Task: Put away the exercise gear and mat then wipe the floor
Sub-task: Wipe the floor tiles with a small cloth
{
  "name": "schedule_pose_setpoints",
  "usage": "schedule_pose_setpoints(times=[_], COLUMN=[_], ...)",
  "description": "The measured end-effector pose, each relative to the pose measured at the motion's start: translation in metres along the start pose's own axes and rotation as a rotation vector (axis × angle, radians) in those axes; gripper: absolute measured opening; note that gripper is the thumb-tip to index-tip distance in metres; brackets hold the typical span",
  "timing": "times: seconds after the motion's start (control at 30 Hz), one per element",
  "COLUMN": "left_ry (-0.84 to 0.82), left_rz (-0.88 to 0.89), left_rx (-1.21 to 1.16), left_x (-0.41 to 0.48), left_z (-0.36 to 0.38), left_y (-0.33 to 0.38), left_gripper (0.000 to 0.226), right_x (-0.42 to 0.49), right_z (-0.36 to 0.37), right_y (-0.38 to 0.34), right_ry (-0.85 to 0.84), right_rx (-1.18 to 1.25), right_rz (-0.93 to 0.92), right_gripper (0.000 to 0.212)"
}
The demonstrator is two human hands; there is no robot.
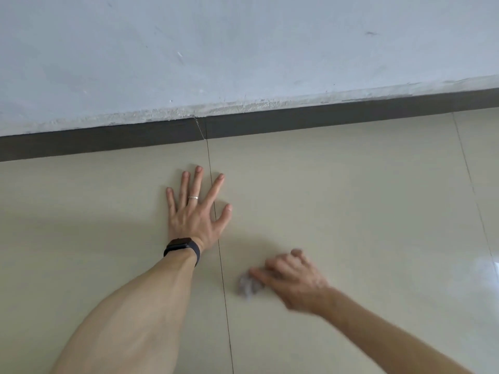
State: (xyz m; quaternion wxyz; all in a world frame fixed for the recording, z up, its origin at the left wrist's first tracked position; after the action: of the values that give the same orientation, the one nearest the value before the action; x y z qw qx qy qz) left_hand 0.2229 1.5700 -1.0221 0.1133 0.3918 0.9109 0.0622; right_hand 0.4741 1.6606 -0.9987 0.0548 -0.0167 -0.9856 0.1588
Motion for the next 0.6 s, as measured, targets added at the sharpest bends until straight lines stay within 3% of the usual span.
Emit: schedule_pose_setpoints(times=[0.07, 0.17, 0.2, 0.27, 0.43, 0.5, 0.57, 0.6], left_ry=[0.001, -0.01, -0.008, -0.007, 0.015, 0.049, 0.069, 0.064], left_rz=[-0.008, -0.016, -0.019, -0.013, -0.004, -0.004, 0.061, 0.125], left_rx=[-0.002, -0.001, 0.002, 0.006, 0.055, 0.068, 0.045, 0.038], left_x=[-0.001, -0.001, 0.0, -0.001, -0.007, -0.02, -0.056, -0.081], left_z=[0.0, 0.001, 0.001, 0.002, 0.002, 0.001, 0.007, 0.015], left_y=[0.001, 0.001, 0.001, 0.001, 0.006, 0.011, 0.022, 0.028], left_gripper=[0.068, 0.066, 0.065, 0.065, 0.061, 0.06, 0.061, 0.062], right_x=[0.017, 0.032, 0.033, 0.028, -0.049, -0.069, -0.068, -0.063], right_z=[-0.011, -0.033, -0.032, -0.022, 0.024, 0.026, 0.02, 0.012], right_y=[0.047, 0.104, 0.099, 0.061, -0.081, -0.091, -0.063, -0.041], right_ry=[0.096, 0.285, 0.288, 0.226, 0.001, -0.054, -0.026, 0.019], right_rx=[-0.08, -0.086, -0.055, -0.079, 0.039, 0.015, -0.058, -0.085], right_rz=[0.196, 0.937, 1.062, 0.969, 0.291, 0.044, 0.0, 0.101], right_gripper=[0.046, 0.043, 0.045, 0.051, 0.067, 0.065, 0.06, 0.058])
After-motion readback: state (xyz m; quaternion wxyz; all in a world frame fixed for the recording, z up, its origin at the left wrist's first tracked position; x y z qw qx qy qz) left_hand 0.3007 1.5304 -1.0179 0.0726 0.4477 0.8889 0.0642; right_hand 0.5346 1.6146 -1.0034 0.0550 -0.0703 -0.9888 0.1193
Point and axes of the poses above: each hand's wrist, its own x-axis towards the middle knuckle, its own z-axis out of the palm, y = z × x, the point moved 2 cm from there along x, towards the middle knuckle, and after that the axes turned 3 degrees about y, right-handed, at the moved point
